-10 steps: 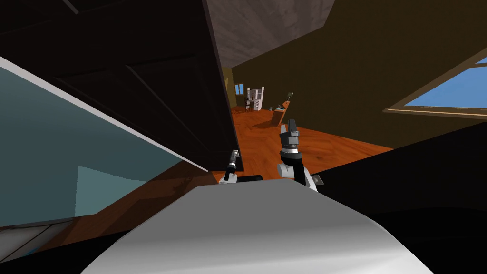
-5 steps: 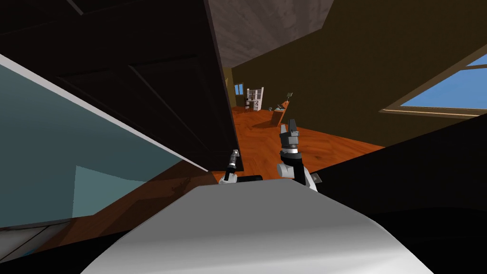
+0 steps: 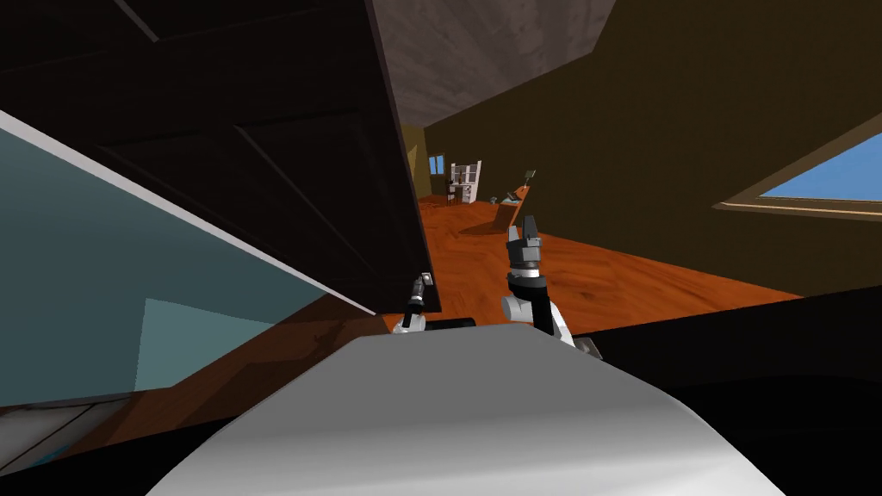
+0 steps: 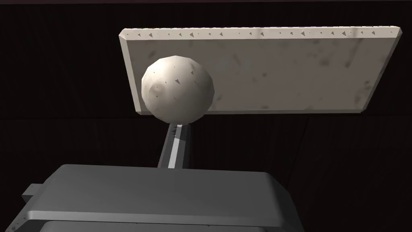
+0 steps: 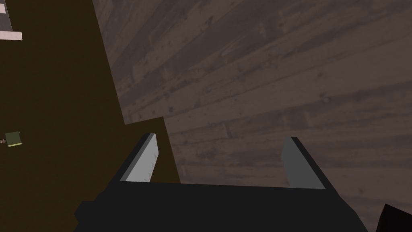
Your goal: Push the door open
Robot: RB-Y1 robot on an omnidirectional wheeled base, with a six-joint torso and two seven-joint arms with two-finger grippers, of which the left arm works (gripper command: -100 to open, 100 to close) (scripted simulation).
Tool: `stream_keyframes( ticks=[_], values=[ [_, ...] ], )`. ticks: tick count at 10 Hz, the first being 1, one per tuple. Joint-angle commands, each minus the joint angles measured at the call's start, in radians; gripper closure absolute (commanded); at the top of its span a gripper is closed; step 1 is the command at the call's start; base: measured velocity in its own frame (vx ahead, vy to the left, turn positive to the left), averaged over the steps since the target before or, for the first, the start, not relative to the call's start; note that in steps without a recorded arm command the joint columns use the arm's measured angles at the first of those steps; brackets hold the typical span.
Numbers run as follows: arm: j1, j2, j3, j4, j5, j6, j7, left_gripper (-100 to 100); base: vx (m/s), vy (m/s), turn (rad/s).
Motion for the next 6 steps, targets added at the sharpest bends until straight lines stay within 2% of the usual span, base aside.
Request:
stream_keyframes(
  ticks=[1,4,5,6],
  values=[
    [0.013,0.020,-0.018,-0.016,0.012,-0.001,-0.012,-100,0.012,0.042,0.069],
    [0.031,0.022,-0.043,-0.037,0.029,-0.003,-0.029,-100,-0.153,0.084,0.018],
    [0.040,0.014,-0.056,-0.048,0.037,-0.004,-0.037,-100,-0.180,0.095,0.046],
    [0.053,-0.011,-0.074,-0.064,0.050,-0.005,-0.050,-100,-0.206,0.099,0.055]
  ],
)
